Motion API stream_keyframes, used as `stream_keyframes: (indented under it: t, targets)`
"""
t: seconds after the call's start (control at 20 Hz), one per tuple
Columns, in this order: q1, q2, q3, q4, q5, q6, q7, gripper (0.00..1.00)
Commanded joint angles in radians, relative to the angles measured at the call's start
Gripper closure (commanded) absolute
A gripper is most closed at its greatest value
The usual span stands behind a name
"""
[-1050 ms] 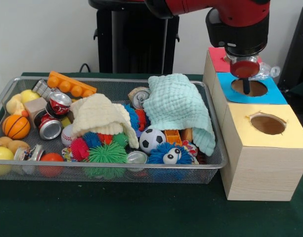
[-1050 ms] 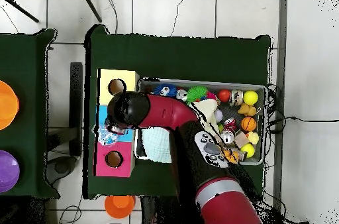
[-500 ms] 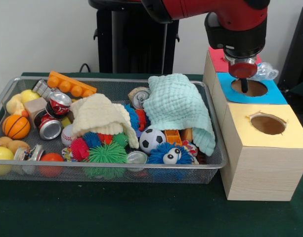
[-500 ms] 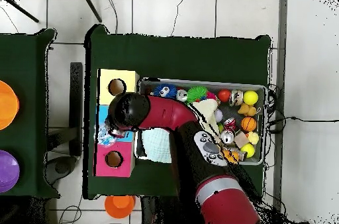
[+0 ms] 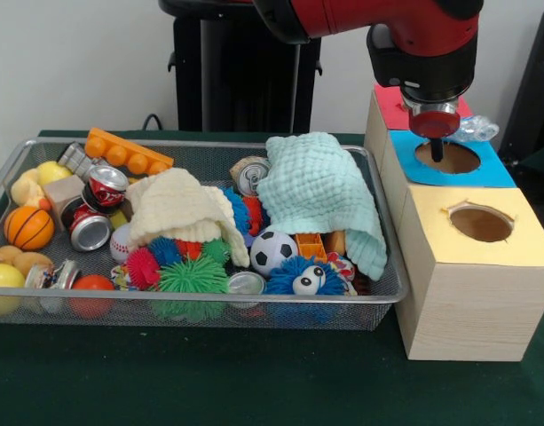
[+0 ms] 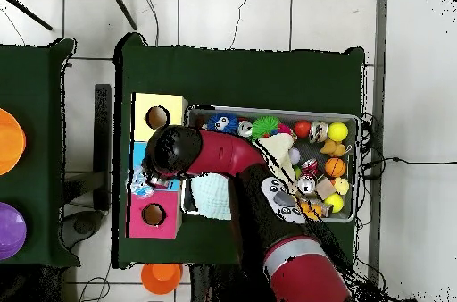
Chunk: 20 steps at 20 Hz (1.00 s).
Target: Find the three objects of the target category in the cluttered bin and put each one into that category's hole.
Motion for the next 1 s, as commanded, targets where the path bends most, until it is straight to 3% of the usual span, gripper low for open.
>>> stream_keyframes:
  t: [0.05, 0.3, 0.35, 1.0]
  targets:
    - [-0.008, 0.041, -0.014, 0.040, 0.011, 0.062, 0.251, 0.00]
    - [-0.010, 0.041, -0.006, 0.038, 0.013, 0.035, 0.247, 0.00]
    - [-0.014, 0.042, -0.001, 0.040, 0.017, 0.032, 0.244, 1.00]
    - [-0.022, 0.046, 0.014, 0.039, 0.020, -0.002, 0.229, 1.00]
